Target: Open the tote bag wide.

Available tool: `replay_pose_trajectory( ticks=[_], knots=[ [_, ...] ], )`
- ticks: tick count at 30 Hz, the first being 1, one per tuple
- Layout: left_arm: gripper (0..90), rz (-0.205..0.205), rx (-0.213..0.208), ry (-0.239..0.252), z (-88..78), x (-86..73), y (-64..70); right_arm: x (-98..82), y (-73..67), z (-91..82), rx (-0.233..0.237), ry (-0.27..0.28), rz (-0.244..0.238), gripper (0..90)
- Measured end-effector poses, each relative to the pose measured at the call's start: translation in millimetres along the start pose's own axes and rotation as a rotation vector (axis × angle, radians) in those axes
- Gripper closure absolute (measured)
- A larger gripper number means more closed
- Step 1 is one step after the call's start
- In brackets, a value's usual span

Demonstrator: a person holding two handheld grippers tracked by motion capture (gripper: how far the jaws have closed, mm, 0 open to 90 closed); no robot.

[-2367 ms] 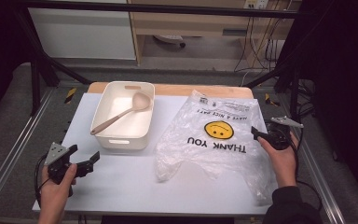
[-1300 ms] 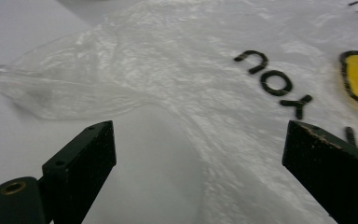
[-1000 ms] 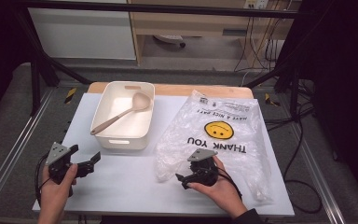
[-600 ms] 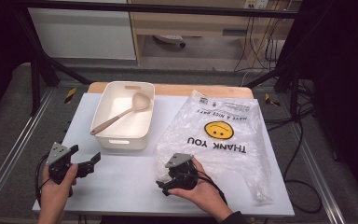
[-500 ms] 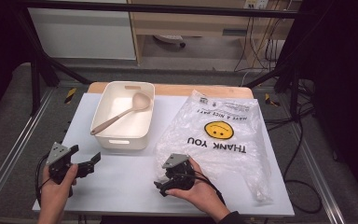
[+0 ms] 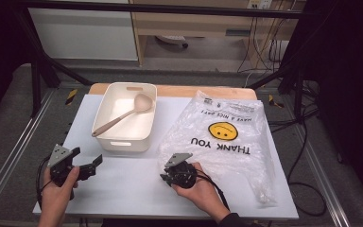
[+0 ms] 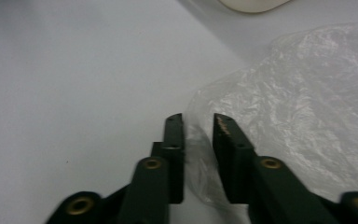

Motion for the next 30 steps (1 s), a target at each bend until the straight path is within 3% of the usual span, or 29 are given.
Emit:
replay_pose_trajectory(
  ticks=[1,3,14,19,22,30],
  knots=[
    [6.4,0.000,0.000,-0.002,0.1,-0.2,-0.1,1.9,3.2,-1.6,-0.002,0.021,0.021,86.1],
    [6.4,-0.002,0.003,-0.001,0.0,-0.2,-0.5,5.1,6.9,-3.6,0.005,0.048,0.038,87.7],
    [6.5,-0.003,0.007,-0.006,0.2,-0.8,-1.9,35.1,21.7,-23.9,-0.025,0.169,0.082,88.2],
    [6.5,-0.002,0.008,-0.009,0.1,-1.0,-2.2,57.4,28.7,-28.9,-0.039,0.230,0.093,88.3],
    [6.6,-0.003,0.009,-0.009,0.3,-1.1,-2.4,69.4,29.9,-33.9,-0.057,0.248,0.086,88.3],
    [6.6,0.002,0.007,-0.012,0.2,-1.1,-1.8,92.3,46.2,-49.7,-0.129,0.318,0.124,88.3]
  ],
)
Point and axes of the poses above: each handheld gripper's, and its own axes: z roughly forward along the jaws, x roughly out of its top, y roughly to its right, the point moved 6 cm from there along z, roughly forward along the jaws, and after that the axes turned 15 degrees about x, right-handed, at the moved point
